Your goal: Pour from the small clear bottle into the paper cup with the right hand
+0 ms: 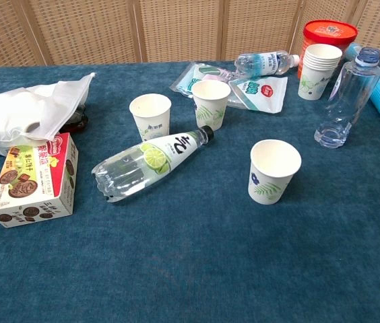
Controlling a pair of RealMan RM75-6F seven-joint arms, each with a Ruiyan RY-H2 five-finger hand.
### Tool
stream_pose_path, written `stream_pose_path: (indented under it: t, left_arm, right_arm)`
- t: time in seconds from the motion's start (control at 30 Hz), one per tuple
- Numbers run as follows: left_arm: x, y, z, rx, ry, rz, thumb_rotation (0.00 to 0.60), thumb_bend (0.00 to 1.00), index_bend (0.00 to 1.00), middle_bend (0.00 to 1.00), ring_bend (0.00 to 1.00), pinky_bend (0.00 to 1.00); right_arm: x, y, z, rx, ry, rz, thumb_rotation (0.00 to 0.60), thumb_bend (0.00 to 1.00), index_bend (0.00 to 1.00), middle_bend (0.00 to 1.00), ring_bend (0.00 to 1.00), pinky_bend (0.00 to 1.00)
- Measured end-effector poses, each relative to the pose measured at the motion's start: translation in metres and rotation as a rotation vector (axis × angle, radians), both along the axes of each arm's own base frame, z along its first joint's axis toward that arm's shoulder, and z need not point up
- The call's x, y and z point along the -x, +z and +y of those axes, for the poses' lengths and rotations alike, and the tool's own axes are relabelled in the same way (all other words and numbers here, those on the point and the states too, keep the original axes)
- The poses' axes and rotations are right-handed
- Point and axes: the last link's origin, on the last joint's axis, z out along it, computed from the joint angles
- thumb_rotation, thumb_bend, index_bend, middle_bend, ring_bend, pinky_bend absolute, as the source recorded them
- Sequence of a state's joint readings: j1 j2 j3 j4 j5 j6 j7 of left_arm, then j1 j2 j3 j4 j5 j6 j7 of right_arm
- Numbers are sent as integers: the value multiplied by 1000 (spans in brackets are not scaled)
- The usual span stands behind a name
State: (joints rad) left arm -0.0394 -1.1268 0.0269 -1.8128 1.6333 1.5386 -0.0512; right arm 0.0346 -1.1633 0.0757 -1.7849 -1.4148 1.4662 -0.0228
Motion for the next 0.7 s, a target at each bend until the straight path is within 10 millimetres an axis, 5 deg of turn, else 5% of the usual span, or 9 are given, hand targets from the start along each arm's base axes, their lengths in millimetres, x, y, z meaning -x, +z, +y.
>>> stream_pose_path:
  t: [0.7]
  left_arm:
    - [2,6,-7,-20,4,-16,278,459,221,134,5,0]
  right_arm:
    - [-7,-8,-9,-35,58,-216,600,232,0,0,0,0]
